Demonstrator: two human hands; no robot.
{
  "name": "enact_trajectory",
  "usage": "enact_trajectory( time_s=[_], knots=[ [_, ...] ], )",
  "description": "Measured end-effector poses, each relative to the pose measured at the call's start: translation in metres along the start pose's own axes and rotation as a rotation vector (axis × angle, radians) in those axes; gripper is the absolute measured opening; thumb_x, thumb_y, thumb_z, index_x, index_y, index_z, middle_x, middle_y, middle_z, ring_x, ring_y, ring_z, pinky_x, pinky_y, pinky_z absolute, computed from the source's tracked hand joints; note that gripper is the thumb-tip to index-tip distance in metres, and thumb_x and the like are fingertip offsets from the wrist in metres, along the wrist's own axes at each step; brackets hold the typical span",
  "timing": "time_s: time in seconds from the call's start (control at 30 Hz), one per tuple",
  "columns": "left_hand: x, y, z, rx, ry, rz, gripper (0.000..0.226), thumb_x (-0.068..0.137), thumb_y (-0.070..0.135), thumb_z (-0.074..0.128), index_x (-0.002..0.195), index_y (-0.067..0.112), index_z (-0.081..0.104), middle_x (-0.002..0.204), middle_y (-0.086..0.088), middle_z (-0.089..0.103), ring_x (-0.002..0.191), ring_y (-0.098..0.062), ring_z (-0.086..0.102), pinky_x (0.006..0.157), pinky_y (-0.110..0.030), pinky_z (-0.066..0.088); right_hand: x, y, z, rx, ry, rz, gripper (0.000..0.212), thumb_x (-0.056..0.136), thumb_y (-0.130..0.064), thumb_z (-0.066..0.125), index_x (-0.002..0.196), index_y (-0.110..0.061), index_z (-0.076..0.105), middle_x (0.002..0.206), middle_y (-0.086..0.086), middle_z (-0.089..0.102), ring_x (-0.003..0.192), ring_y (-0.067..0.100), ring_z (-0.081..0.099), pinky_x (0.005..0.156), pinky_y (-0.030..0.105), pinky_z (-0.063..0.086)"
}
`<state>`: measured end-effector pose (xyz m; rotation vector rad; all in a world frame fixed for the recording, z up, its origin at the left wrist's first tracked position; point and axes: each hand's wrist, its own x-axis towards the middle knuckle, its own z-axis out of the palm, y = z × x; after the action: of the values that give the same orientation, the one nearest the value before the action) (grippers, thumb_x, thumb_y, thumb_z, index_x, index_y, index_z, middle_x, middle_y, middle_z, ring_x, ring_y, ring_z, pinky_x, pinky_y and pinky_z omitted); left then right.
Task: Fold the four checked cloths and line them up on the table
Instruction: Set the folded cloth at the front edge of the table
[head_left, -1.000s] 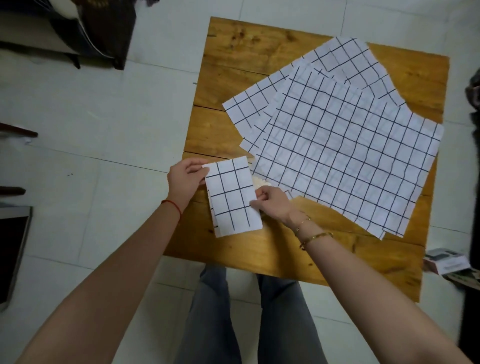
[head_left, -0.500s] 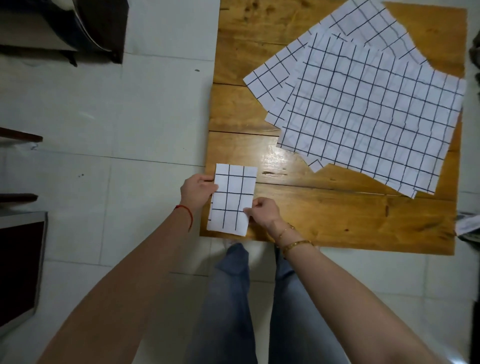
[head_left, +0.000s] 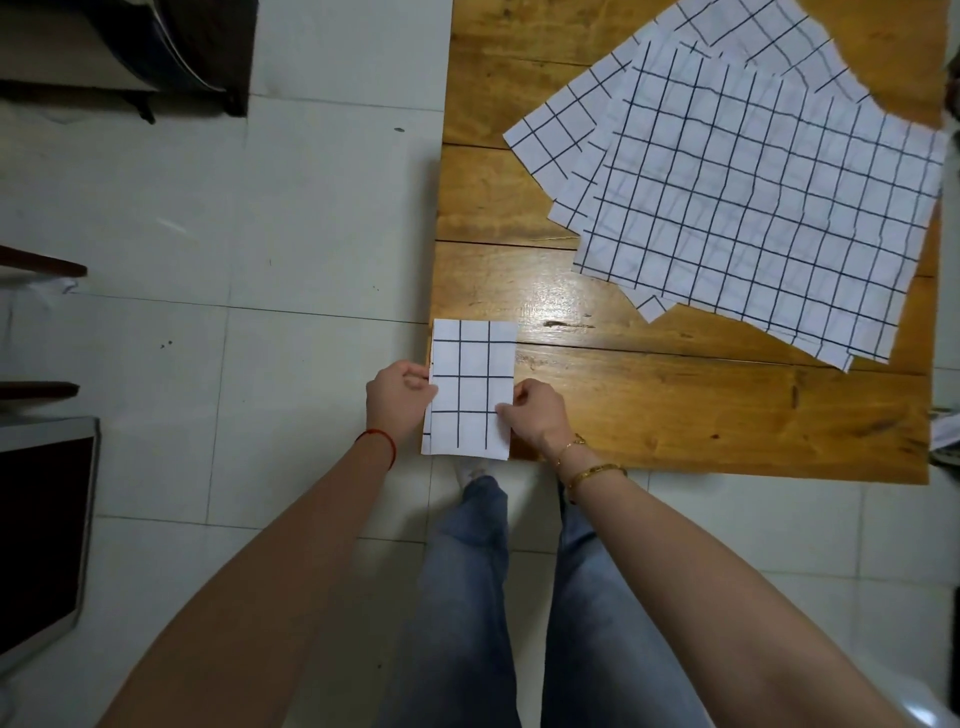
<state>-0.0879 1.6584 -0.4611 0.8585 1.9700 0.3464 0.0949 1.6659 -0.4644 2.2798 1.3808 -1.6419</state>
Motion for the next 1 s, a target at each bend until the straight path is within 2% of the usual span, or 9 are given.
enact_trajectory(
  time_s=[0.13, 0.23, 0.33, 0.47, 0.63, 0.73, 0.87, 1.0],
  knots=[
    [0.001, 0.000, 0.002, 0.005, 0.008, 0.019, 0.020, 0.080, 0.007, 0.065, 0.100, 0.012, 0.069, 0.083, 0.000, 0.069, 0.085, -0.016, 0.065, 0.074, -0.013, 0.046, -0.001, 0.001, -0.001, -0.134, 0.014, -0.061, 0.015, 0.089, -0.022, 0.061, 0.093, -0.009, 0.055, 0.095, 0.008, 0.064, 0.084, 0.022, 0.056, 0.066, 0.026, 0.039],
    [0.001, 0.001, 0.002, 0.006, 0.028, 0.017, 0.019, 0.080, 0.009, 0.068, 0.099, 0.012, 0.068, 0.081, 0.003, 0.067, 0.083, -0.017, 0.066, 0.080, -0.026, 0.054, -0.003, 0.002, -0.007, -0.226, 0.039, -0.070, 0.025, 0.090, -0.032, 0.059, 0.100, -0.009, 0.056, 0.094, 0.007, 0.064, 0.087, 0.025, 0.061, 0.065, 0.029, 0.045],
    [-0.002, 0.006, 0.000, 0.028, 0.063, 0.026, 0.023, 0.080, 0.013, 0.072, 0.103, 0.011, 0.066, 0.086, 0.001, 0.068, 0.080, -0.015, 0.065, 0.076, -0.027, 0.053, -0.003, 0.006, -0.021, -0.259, 0.109, -0.089, 0.023, 0.091, -0.034, 0.057, 0.098, -0.013, 0.056, 0.090, 0.006, 0.065, 0.082, 0.024, 0.062, 0.065, 0.031, 0.050],
    [-0.003, 0.028, -0.002, 0.103, 0.174, 0.145, 0.022, 0.083, 0.012, 0.069, 0.104, 0.013, 0.063, 0.095, 0.000, 0.065, 0.079, -0.018, 0.062, 0.073, -0.028, 0.051, 0.006, 0.015, -0.056, -0.228, 0.237, -0.114, 0.018, 0.093, -0.033, 0.056, 0.095, -0.016, 0.056, 0.084, 0.003, 0.063, 0.079, 0.024, 0.062, 0.061, 0.028, 0.044],
    [0.012, 0.077, 0.017, 0.105, 0.047, 0.325, 0.018, 0.085, 0.009, 0.062, 0.101, 0.016, 0.065, 0.088, 0.002, 0.065, 0.081, -0.012, 0.062, 0.082, -0.030, 0.056, 0.028, 0.021, -0.116, -0.165, 0.383, -0.173, 0.013, 0.092, -0.029, 0.059, 0.094, -0.016, 0.057, 0.089, 0.000, 0.062, 0.080, 0.019, 0.059, 0.066, 0.034, 0.051],
    [0.022, 0.114, 0.037, 0.146, -0.019, 0.424, 0.016, 0.087, 0.010, 0.065, 0.102, 0.018, 0.066, 0.087, 0.004, 0.065, 0.081, -0.012, 0.062, 0.081, -0.029, 0.056, 0.047, 0.020, -0.148, -0.176, 0.426, -0.233, 0.012, 0.091, -0.025, 0.060, 0.095, -0.014, 0.057, 0.095, 0.002, 0.060, 0.085, 0.019, 0.056, 0.070, 0.034, 0.050],
    [0.032, 0.158, 0.064, 0.203, -0.057, 0.491, 0.022, 0.087, 0.010, 0.066, 0.108, 0.019, 0.066, 0.094, 0.003, 0.066, 0.088, -0.009, 0.061, 0.086, -0.027, 0.055, 0.074, 0.010, -0.177, -0.225, 0.430, -0.331, 0.013, 0.089, -0.024, 0.060, 0.094, -0.012, 0.058, 0.092, 0.004, 0.058, 0.090, 0.023, 0.054, 0.074, 0.037, 0.048],
    [0.042, 0.191, 0.084, 0.281, -0.064, 0.546, 0.028, 0.089, 0.009, 0.063, 0.115, 0.020, 0.064, 0.111, 0.003, 0.064, 0.104, -0.010, 0.058, 0.093, -0.028, 0.051, 0.092, 0.005, -0.196, -0.305, 0.405, -0.430, 0.014, 0.089, -0.021, 0.058, 0.098, -0.011, 0.056, 0.092, 0.002, 0.052, 0.093, 0.024, 0.050, 0.077, 0.033, 0.042]
  ],
)
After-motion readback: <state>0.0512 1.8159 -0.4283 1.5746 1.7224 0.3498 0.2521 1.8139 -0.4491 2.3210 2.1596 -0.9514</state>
